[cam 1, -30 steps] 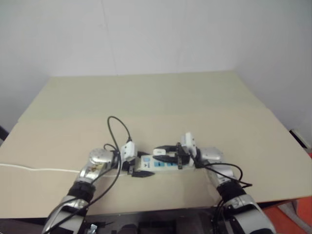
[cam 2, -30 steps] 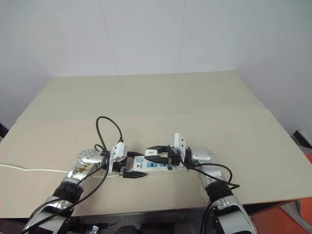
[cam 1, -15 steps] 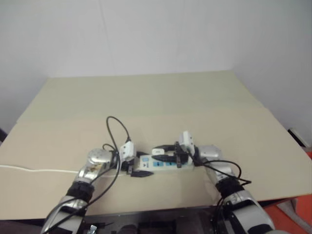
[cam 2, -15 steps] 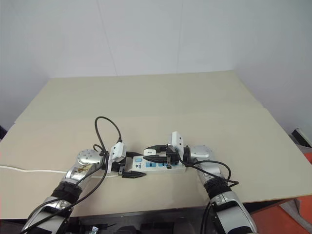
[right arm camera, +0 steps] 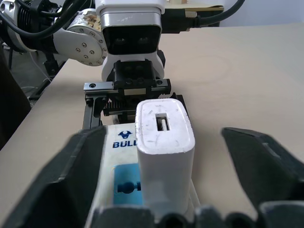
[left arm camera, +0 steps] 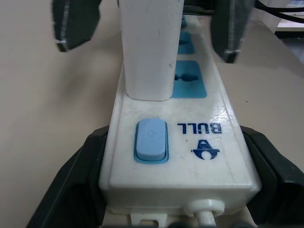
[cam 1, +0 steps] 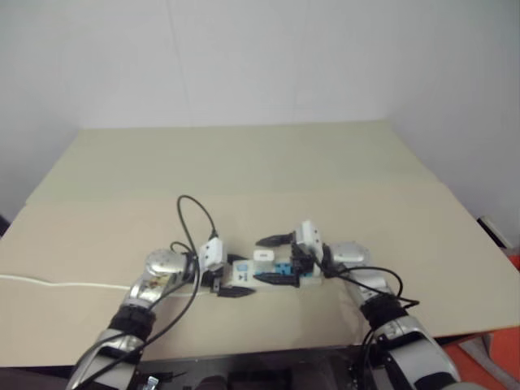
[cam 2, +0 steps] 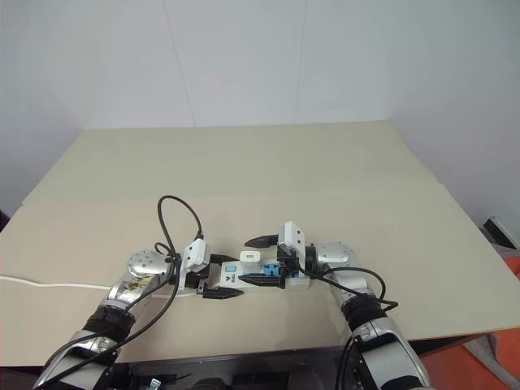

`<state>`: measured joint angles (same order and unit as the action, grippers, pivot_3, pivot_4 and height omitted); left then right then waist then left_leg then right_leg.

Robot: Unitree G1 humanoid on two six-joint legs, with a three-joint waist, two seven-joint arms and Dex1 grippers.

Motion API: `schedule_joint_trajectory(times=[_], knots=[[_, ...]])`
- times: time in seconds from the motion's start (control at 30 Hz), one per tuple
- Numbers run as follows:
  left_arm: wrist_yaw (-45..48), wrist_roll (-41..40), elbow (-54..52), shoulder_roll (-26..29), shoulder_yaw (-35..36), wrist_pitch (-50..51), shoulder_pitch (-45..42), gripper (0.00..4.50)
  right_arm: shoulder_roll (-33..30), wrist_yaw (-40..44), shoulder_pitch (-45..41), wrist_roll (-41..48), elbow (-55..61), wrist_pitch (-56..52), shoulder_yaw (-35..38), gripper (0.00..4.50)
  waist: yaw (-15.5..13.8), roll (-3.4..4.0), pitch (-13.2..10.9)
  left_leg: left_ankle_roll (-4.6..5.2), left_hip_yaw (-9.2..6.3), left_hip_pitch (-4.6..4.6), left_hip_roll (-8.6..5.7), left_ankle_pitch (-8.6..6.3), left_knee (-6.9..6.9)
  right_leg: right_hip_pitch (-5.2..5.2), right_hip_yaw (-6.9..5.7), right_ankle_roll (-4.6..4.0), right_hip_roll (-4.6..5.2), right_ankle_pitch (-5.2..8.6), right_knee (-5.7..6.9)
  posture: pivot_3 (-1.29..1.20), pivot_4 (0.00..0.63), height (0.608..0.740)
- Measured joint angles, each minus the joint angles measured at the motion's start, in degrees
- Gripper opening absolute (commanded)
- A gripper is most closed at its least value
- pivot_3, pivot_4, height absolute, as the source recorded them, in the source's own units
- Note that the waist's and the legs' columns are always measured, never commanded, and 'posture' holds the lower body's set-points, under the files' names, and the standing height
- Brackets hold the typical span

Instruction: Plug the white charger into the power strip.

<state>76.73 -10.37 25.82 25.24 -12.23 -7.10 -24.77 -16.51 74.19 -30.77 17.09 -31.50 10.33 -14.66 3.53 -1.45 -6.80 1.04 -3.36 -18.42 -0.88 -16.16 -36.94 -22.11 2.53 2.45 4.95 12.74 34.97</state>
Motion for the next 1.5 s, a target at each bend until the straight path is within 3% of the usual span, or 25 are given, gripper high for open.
schedule_joint_trajectory(times=[0.07, 0.1, 0.17, 0.4, 0.7, 0.93, 1.1, 1.27, 1.5], knots=[[-0.04, 0.0, 0.0, -0.09, -0.07, 0.0, -0.05, 3.31, -0.35, -0.13, 0.09, -0.05, 0.4, -0.29, 0.01, 4.47, -0.09, 0.0, 0.0, 0.0, 0.0, -0.01, 0.0, 0.0, 0.0, -0.01, 0.0, 0.0, 0.0, 0.0, 0.0, 0.0, 0.15, 0.74], [-0.05, -0.02, 0.0, -0.14, -0.09, 0.07, -0.06, 4.03, -0.58, -0.23, 0.11, -0.06, 0.54, -0.4, 0.06, 4.5, -0.15, 0.0, 0.0, 0.0, 0.0, -0.01, 0.0, 0.0, 0.0, -0.01, 0.0, -0.01, 0.0, 0.0, 0.0, 0.0, 0.15, 0.74], [0.56, -0.06, -0.27, 0.24, -0.12, 1.17, -0.14, 4.47, -1.76, -0.6, 0.5, -0.07, 1.2, -0.73, 0.63, 4.5, -0.54, 0.01, -0.01, 0.0, 0.01, -0.02, -0.03, 0.0, 0.0, -0.01, 0.0, -0.01, 0.03, 0.01, 0.0, 0.0, 0.15, 0.74], [2.66, -4.51, -7.84, 3.35, 1.55, 7.02, 0.67, 4.47, -8.06, -0.72, 4.65, 1.81, 10.95, -7.91, 4.65, 4.5, -2.7, 0.18, -0.38, -0.06, -0.02, -0.46, -0.18, 0.04, -0.04, -0.28, -0.14, 0.04, 0.24, 0.03, -0.08, 0.0, 0.15, 0.74], [2.29, -14.39, -23.46, 10.43, 8.36, 17.72, 5.38, 4.47, -18.02, -2.93, 11.98, 10.15, 29.91, -18.48, 15.18, 4.5, -2.7, 0.36, -1.05, -0.19, 0.02, -2.03, -0.19, 0.12, -0.15, -1.96, -0.1, 0.02, 0.29, -0.01, 0.08, 0.0, 0.15, 0.74], [-0.41, -19.46, -30.54, 19.48, 20.59, 22.5, 13.88, 4.47, -28.77, -8.66, 24.57, 13.45, 43.47, -27.42, 26.52, 4.5, -2.72, 0.35, -1.08, -0.18, 0.11, -1.91, -0.16, 0.11, 0.0, -1.85, -0.11, 0.03, 0.27, 0.01, -0.05, 0.0, 0.15, 0.74], [-2.28, -21.6, -35.8, 21.93, 26.68, 24.8, 22.39, 4.47, -30.83, -12.0, 31.86, 13.51, 47.43, -29.78, 31.8, 4.5, -2.77, 0.29, -1.15, -0.19, 0.23, -1.82, -0.17, 0.12, -0.05, -1.71, -0.09, 0.04, 0.33, 0.0, -0.03, 0.0, 0.15, 0.74], [-4.81, -22.58, -38.22, 22.09, 28.75, 25.91, 25.0, 4.47, -31.03, -14.21, 33.68, 13.3, 48.81, -29.88, 33.33, 4.5, -2.76, 0.26, -1.31, -0.2, 0.44, -1.38, -0.12, 0.12, -0.09, -1.09, -0.23, 0.17, 0.25, 0.1, -0.07, 0.0, 0.15, 0.74], [-6.45, -23.44, -39.27, 22.08, 28.78, 26.31, 25.35, 4.47, -31.56, -14.85, 32.82, 12.23, 48.81, -29.96, 32.16, 4.5, -2.76, 0.23, -1.37, -0.2, 0.44, -1.39, -0.14, 0.12, -0.1, -1.08, -0.23, 0.07, 0.26, 0.04, -0.07, 0.0, 0.15, 0.74]])
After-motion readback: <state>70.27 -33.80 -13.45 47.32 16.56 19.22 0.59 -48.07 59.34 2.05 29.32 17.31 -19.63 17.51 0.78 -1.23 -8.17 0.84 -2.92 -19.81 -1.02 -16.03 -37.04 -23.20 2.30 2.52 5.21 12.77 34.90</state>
